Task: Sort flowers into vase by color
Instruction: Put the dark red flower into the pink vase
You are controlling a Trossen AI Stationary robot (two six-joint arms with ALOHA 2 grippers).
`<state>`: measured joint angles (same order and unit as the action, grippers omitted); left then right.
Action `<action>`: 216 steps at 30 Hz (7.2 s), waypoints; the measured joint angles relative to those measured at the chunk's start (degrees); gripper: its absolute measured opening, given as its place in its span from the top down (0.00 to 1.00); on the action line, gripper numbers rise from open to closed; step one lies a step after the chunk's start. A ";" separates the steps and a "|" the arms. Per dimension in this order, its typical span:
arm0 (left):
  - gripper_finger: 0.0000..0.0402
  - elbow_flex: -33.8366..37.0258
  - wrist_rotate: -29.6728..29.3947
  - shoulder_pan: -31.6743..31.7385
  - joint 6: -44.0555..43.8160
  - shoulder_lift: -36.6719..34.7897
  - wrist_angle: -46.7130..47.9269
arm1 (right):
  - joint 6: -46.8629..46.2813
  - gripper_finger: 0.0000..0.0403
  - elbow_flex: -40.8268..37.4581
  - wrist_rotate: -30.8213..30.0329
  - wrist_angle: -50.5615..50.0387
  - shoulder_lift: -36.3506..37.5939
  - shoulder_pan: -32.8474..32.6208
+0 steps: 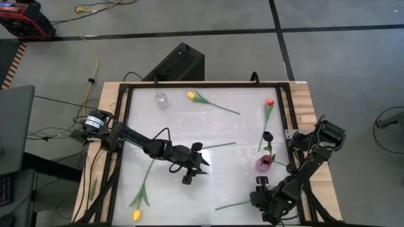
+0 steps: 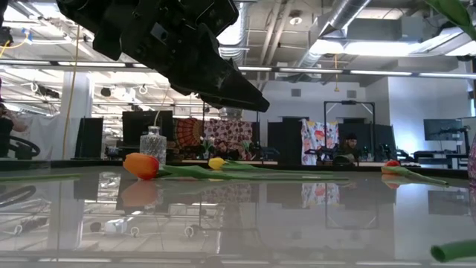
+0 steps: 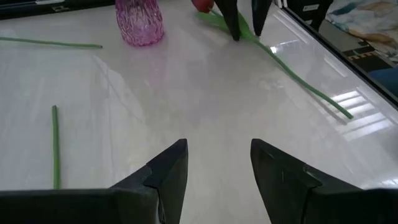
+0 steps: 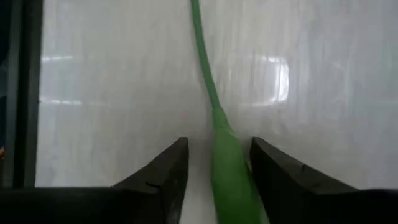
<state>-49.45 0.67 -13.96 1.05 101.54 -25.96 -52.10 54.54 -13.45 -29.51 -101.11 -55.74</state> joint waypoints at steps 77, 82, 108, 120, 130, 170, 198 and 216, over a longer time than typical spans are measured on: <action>0.59 0.04 -9.94 5.15 2.81 0.76 -8.58 | 44.73 0.94 24.15 -76.68 34.13 54.14 -18.69; 0.59 0.04 -8.50 6.00 2.33 0.76 -9.66 | 52.94 0.94 24.24 -76.68 52.05 56.66 -28.07; 0.59 0.04 -8.50 6.02 2.41 0.76 -8.21 | 26.45 0.95 15.22 -76.48 61.49 58.02 -39.92; 0.59 0.04 -8.57 6.08 3.48 0.76 -7.78 | -5.10 0.95 6.92 -76.34 62.05 58.47 -41.78; 0.59 0.04 -8.66 9.22 5.25 0.76 -5.55 | -19.61 0.95 6.88 -76.54 61.50 58.40 -44.84; 0.59 0.04 -3.41 19.58 2.74 9.16 -10.80 | -20.56 0.94 -2.14 -76.77 66.23 69.46 -53.15; 0.59 0.04 -1.92 19.58 2.19 9.16 -11.01 | -45.70 0.94 -2.49 -76.33 58.21 61.16 -46.86; 0.59 0.04 -1.88 19.58 2.53 9.16 -11.22 | -54.22 0.94 -2.49 -76.37 56.34 56.84 -29.08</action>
<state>-49.41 -1.21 5.63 3.58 110.69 -37.18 -106.32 52.05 -89.82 26.82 -44.27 -84.82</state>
